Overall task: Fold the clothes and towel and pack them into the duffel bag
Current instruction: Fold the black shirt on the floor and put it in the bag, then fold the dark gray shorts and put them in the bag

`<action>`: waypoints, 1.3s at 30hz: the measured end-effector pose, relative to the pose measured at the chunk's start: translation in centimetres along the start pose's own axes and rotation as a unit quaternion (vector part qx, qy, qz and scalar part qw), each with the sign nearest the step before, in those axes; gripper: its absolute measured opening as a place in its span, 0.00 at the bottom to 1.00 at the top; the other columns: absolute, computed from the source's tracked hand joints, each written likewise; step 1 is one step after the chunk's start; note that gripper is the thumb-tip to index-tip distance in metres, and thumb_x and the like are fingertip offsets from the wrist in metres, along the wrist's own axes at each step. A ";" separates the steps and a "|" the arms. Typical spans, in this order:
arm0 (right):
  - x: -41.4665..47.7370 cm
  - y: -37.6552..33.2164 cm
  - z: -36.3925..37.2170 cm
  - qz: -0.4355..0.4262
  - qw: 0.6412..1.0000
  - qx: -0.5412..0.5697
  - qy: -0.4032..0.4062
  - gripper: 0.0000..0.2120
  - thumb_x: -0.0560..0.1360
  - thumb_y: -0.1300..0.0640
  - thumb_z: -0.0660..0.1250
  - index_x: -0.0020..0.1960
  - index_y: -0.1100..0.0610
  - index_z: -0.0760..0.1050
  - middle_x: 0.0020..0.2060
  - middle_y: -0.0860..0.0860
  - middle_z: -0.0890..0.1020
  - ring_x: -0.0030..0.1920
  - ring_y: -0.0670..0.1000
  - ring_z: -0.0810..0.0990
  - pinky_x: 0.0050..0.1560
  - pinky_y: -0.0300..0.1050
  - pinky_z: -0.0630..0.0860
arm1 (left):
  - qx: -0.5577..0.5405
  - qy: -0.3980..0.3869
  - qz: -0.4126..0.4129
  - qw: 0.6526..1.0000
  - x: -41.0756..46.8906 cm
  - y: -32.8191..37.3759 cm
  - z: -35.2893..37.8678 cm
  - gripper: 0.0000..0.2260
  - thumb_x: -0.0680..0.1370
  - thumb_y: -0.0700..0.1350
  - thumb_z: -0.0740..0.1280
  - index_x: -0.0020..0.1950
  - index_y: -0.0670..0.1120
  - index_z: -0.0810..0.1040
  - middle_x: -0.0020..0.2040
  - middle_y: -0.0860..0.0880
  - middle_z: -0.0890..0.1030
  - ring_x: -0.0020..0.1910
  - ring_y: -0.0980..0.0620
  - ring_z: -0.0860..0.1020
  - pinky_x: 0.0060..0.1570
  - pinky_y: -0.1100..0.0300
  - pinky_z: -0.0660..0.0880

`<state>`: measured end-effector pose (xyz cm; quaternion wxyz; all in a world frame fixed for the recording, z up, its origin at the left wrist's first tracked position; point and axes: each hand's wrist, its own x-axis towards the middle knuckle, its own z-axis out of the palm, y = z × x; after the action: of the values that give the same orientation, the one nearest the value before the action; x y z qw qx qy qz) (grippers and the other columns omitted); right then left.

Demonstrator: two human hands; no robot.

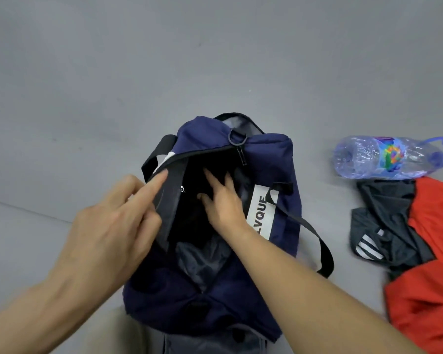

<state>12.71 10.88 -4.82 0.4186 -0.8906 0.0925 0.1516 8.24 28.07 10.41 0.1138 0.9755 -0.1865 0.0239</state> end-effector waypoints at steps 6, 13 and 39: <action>-4.3 0.4 1.4 -0.067 0.990 -0.118 -0.026 0.42 0.77 0.33 0.62 0.82 0.43 0.44 0.80 0.53 0.34 0.80 0.60 0.47 0.75 0.55 0.60 | -0.002 -0.008 0.010 1.000 -0.1 -1.1 0.3 0.23 0.76 0.46 0.57 0.71 0.46 0.76 0.45 0.51 0.76 0.28 0.46 0.74 0.25 0.61 0.65; 0.6 0.3 2.5 -0.065 0.956 -0.281 -0.056 0.48 0.77 0.32 0.60 0.80 0.47 0.32 0.78 0.56 0.31 0.80 0.60 0.38 0.79 0.57 0.50 | -0.017 -0.002 0.045 0.999 -1.5 -0.7 0.5 0.24 0.78 0.47 0.57 0.73 0.46 0.74 0.45 0.52 0.75 0.37 0.47 0.70 0.26 0.61 0.63; -26.1 22.2 -22.7 0.080 0.966 -0.245 0.014 0.27 0.79 0.47 0.64 0.77 0.43 0.63 0.81 0.50 0.56 0.79 0.51 0.58 0.75 0.43 0.58 | 0.064 -0.170 0.328 0.927 -4.0 12.1 12.9 0.37 0.74 0.69 0.59 0.80 0.54 0.63 0.79 0.41 0.62 0.78 0.39 0.61 0.74 0.37 0.58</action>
<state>-13.85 -19.70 2.07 0.1731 -0.9575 0.1295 0.1907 0.14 15.62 0.06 0.0036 0.8544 -0.5110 -0.0948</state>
